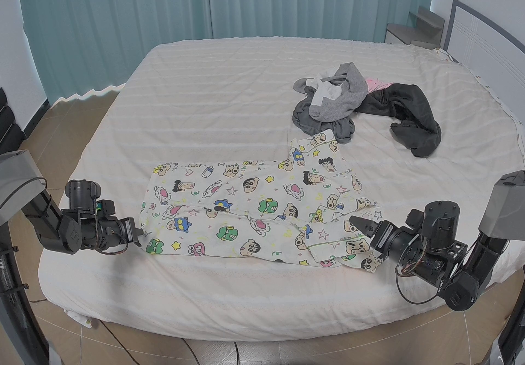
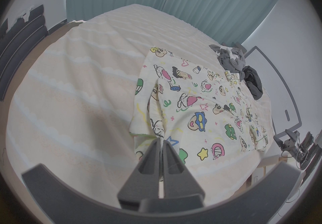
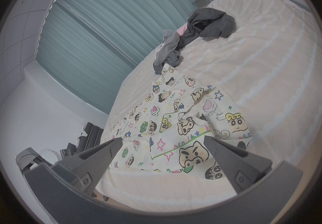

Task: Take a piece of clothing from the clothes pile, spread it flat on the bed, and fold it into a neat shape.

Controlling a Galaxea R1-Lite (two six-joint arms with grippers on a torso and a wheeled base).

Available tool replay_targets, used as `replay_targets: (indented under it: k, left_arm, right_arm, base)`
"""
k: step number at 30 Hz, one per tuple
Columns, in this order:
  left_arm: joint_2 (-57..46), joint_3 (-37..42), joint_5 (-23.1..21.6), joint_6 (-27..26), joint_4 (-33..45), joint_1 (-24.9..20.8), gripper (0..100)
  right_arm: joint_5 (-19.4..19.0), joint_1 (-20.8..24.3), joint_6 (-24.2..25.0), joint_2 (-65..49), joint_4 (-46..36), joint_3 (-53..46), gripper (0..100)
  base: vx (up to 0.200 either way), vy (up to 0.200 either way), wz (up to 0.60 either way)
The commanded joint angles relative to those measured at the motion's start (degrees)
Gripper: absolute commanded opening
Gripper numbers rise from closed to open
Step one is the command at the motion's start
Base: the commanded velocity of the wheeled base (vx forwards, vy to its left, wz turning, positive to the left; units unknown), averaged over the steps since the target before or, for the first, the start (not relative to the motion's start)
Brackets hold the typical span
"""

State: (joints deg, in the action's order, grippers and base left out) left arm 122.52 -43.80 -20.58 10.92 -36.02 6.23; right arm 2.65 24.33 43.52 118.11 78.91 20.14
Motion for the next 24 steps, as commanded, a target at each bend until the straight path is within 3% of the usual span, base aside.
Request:
replay_targets:
  k: [1, 10, 24]
  left_arm:
    - [-1.2, 0.4, 0.0, -0.2, 0.1, 0.7, 0]
    - [-2.4, 3.5, 0.0, -3.2, 2.2, 0.8, 0]
    - [-6.6, 5.2, 0.0, -3.5, 4.0, 2.5, 0]
  right_arm:
    - [0.0, 0.1, 0.0, 0.1, 0.0, 0.0, 100]
    - [0.0, 0.0, 0.0, 0.4, 0.0, 0.0, 100]
    - [0.0, 0.2, -0.1, 0.4, 0.0, 0.0, 100]
  base:
    - [0.000, 0.000, 0.00]
    - [0.000, 0.000, 0.00]
    - [0.000, 0.000, 0.00]
